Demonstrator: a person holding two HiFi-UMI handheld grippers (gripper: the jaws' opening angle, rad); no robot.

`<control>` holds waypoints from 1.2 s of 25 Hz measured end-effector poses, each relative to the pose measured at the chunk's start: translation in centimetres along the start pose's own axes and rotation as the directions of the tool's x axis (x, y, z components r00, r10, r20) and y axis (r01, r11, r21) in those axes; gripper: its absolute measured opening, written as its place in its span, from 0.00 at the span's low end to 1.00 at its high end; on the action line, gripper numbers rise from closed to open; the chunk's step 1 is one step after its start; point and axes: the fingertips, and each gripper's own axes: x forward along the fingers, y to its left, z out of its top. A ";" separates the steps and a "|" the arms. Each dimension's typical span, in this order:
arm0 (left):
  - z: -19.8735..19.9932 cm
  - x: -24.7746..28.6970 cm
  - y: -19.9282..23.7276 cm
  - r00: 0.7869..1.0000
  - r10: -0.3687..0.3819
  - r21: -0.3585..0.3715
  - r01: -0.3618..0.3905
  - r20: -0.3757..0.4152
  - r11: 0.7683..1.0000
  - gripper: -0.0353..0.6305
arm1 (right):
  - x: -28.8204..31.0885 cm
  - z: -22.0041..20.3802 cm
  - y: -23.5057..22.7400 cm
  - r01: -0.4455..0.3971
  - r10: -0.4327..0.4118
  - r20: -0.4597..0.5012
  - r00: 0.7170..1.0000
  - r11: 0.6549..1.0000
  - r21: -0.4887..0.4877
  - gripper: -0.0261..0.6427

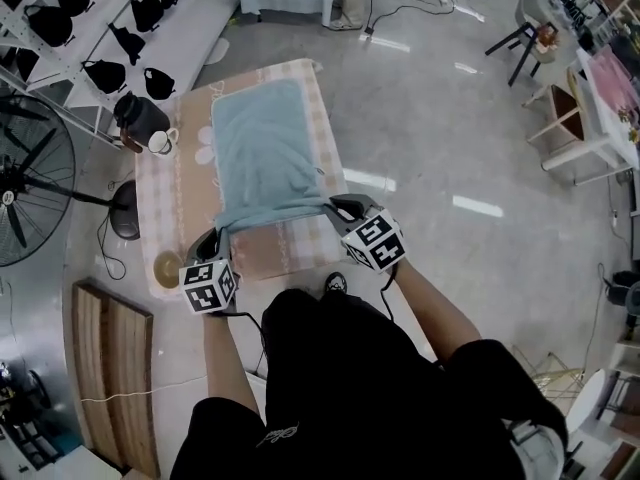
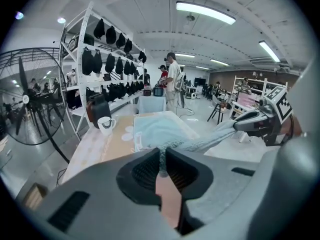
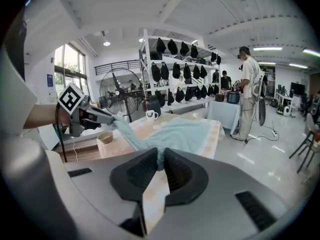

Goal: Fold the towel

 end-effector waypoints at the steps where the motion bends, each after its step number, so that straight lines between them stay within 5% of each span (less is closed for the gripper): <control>1: 0.2 0.0 0.0 1.000 0.007 -0.002 -0.007 0.003 1.000 0.11 | 0.2 0.1 -0.2 -0.002 0.002 0.002 1.000 1.000 0.005 0.10; 12: 4.2 3.3 2.4 1.000 0.005 0.044 -0.006 0.012 0.999 0.11 | 2.9 3.8 -3.4 -0.040 0.034 0.061 0.998 0.994 0.100 0.10; 30: 14.0 20.6 10.0 0.987 -0.154 0.024 0.154 0.042 0.988 0.11 | 15.8 12.2 -15.3 0.079 -0.080 0.010 0.997 0.993 0.092 0.10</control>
